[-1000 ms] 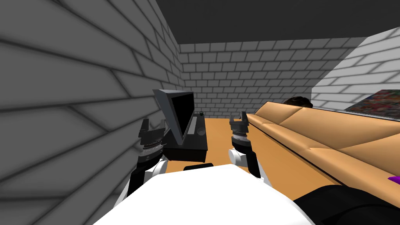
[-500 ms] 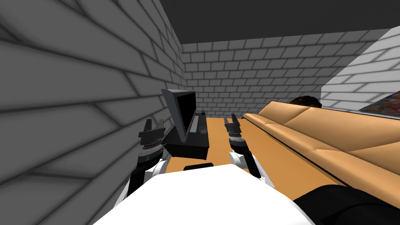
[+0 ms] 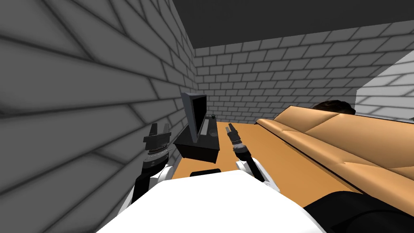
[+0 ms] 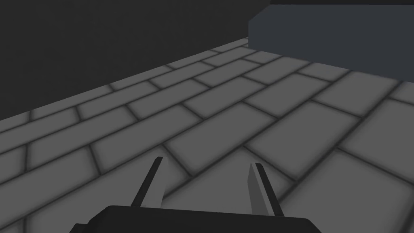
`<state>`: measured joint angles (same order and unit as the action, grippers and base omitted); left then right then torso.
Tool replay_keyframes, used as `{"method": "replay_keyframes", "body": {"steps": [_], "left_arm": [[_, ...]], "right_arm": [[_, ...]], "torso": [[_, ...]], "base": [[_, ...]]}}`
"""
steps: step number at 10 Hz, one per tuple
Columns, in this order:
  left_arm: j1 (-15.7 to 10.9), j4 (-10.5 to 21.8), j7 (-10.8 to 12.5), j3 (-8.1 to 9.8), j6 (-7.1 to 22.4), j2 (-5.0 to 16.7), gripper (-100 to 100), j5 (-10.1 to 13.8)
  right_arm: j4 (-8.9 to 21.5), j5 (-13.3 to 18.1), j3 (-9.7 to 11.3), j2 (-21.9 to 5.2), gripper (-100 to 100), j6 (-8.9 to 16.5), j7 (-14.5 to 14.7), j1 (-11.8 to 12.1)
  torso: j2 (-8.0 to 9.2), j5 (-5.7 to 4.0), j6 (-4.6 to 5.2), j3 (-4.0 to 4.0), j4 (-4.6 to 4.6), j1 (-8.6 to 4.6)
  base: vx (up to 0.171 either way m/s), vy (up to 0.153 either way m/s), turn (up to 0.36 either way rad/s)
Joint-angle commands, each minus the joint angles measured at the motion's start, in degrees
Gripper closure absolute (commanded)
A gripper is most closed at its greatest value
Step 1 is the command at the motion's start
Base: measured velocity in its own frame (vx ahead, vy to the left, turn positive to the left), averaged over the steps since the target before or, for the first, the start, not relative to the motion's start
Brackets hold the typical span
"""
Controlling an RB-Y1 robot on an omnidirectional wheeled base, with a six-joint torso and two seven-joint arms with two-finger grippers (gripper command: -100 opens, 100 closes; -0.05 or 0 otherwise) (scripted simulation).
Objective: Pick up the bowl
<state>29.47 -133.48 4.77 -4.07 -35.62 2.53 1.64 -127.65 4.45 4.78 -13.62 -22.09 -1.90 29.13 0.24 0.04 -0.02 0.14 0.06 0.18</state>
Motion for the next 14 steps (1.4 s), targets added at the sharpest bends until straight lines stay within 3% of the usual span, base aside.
{"method": "replay_keyframes", "body": {"steps": [1,2,3,5,6,8,10,13,14], "left_arm": [[0.0,0.0,0.0,0.0,0.0,0.0,0,0.0],[0.0,0.0,0.0,0.0,0.0,0.0,0,0.0],[0.0,0.0,0.0,0.0,0.0,0.0,0,0.0],[0.0,0.0,0.0,0.0,0.0,0.0,0,0.0],[0.0,0.0,0.0,0.0,0.0,0.0,0,0.0],[0.0,0.0,0.0,0.0,0.0,0.0,0,0.0],[0.02,0.0,0.0,0.01,0.0,0.0,0,0.0],[0.02,0.0,0.0,0.01,0.0,0.01,0,0.0],[0.01,0.0,0.0,0.0,0.0,0.0,0,0.0]], "right_arm": [[2.82,1.73,1.51,-2.63,-100,1.29,0.0,0.94],[5.07,3.07,2.73,-4.21,-100,2.4,0.13,1.18],[5.07,3.07,2.73,-4.21,-100,2.4,0.13,1.18],[9.03,5.93,5.26,-7.41,-100,4.74,0.49,1.54],[10.17,5.93,5.26,-7.41,-100,4.74,0.49,1.54],[14.76,8.94,7.86,-10.7,-100,7.21,0.96,1.71],[15.98,8.94,7.86,-10.7,-100,7.21,0.96,1.71],[21.44,12.05,10.41,-14.15,-100,9.78,1.53,1.67],[22.36,12.05,10.41,-14.15,-100,9.78,1.53,1.67]], "torso": [[0.0,0.0,0.0,0.0,0.0,0.0],[0.06,0.01,0.02,0.03,0.01,0.06],[0.14,0.03,0.01,0.08,0.03,0.15],[-0.02,0.02,0.02,-0.01,0.0,0.08],[-0.04,0.03,0.0,-0.02,-0.01,0.11],[-0.05,0.0,0.01,-0.03,-0.01,0.0],[-0.12,0.01,0.06,-0.07,-0.02,-0.02],[-0.2,-0.01,0.05,-0.11,-0.04,-0.13],[-0.19,-0.01,0.02,-0.11,-0.04,-0.08]], "base": [[-0.08,0.08,0.221],[-0.103,0.1,0.227],[-0.063,0.079,0.062],[-0.041,0.088,0.224],[-0.042,0.058,0.098],[-0.032,0.076,0.312],[-0.006,0.044,0.014],[0.005,0.045,0.215],[0.008,0.044,0.125]]}}
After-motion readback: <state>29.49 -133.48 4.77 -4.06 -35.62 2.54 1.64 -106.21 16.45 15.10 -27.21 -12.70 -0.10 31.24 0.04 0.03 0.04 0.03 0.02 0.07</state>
